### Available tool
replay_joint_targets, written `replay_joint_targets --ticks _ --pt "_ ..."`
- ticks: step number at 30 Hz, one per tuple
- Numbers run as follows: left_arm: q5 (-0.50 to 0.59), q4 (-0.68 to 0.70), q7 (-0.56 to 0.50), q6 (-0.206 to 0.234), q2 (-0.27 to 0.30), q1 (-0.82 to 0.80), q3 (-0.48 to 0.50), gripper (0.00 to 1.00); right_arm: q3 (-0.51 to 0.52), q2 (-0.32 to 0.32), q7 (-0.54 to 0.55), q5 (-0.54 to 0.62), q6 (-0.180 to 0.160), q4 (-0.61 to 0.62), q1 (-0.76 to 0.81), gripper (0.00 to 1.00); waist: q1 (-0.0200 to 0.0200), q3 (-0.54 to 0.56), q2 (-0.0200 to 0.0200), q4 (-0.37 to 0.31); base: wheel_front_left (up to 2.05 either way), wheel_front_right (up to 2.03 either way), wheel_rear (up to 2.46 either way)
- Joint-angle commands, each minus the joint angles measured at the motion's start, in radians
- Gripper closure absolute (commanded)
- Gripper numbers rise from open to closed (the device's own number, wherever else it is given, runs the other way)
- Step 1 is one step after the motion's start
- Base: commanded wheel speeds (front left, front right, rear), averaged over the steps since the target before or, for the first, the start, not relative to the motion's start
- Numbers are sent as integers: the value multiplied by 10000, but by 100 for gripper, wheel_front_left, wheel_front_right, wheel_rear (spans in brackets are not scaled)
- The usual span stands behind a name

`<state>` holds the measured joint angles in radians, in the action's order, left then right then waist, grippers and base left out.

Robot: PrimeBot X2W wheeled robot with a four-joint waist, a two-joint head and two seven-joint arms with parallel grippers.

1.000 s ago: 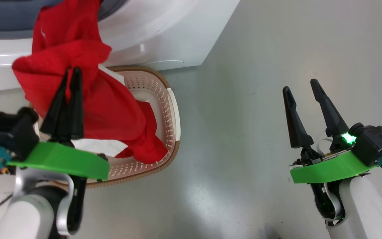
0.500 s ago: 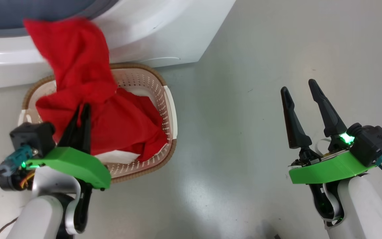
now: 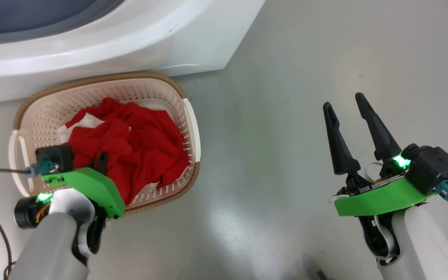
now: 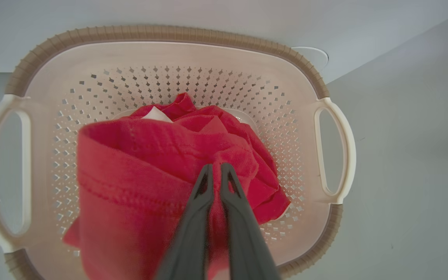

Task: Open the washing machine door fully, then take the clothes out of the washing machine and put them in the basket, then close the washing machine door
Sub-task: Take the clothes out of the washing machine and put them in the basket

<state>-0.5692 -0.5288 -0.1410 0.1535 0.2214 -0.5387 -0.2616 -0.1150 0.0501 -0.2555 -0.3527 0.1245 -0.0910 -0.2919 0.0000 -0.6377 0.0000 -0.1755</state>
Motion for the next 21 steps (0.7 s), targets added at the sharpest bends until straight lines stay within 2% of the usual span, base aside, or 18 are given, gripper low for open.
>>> replay_joint_targets --ticks 1,11,21 --pt "-44 -125 -12 -153 168 -189 232 100 -251 1 -63 -103 62 200 80 0 0 -27 0 -47 0 0 0" --pt "-48 -3642 296 -826 41 -1722 0 100 -352 1 -63 -245 62 215 -8 0 0 -195 0 -311 0 0 0" --pt "-288 -6041 -42 -1614 -180 -2655 -145 100 -419 1 -63 -273 62 166 -72 0 0 -268 0 -447 0 0 0"
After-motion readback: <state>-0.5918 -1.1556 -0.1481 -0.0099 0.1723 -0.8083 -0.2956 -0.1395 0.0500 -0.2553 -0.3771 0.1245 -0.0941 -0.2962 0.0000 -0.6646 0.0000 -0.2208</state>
